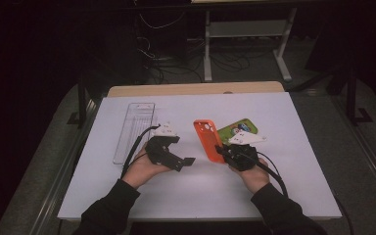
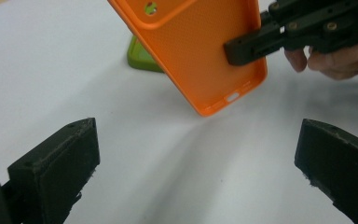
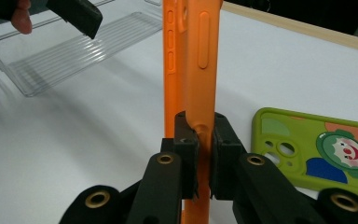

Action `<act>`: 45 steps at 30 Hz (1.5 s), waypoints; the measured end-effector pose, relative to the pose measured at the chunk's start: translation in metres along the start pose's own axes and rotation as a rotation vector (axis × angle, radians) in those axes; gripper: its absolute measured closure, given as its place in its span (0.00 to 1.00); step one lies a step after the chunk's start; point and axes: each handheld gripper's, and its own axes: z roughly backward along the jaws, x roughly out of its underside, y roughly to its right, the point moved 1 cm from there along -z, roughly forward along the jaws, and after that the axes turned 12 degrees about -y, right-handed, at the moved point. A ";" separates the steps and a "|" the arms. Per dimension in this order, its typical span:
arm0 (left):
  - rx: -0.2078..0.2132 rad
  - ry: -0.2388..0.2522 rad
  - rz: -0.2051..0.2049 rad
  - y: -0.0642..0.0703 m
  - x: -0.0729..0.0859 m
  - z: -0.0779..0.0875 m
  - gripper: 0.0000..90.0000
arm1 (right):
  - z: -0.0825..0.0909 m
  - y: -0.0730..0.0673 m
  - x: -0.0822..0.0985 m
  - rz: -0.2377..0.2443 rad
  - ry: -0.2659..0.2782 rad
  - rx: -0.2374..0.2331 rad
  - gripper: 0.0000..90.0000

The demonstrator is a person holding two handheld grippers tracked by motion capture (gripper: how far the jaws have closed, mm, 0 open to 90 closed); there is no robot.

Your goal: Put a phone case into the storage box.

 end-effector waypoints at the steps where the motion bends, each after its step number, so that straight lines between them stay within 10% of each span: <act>1: 0.004 0.014 0.013 0.000 0.000 0.000 0.00 | 0.000 0.000 0.000 -0.003 0.001 -0.001 0.91; 14: 0.009 0.122 0.070 -0.006 -0.015 0.010 0.00 | 0.009 0.002 -0.002 -0.029 0.027 -0.004 0.91; 28: 0.027 0.167 0.037 -0.009 -0.047 0.001 0.00 | 0.008 -0.003 -0.009 -0.051 0.057 -0.011 0.91; 45: 0.027 0.216 0.050 -0.005 -0.045 -0.007 0.00 | 0.004 -0.025 -0.013 -0.031 0.064 -0.034 0.91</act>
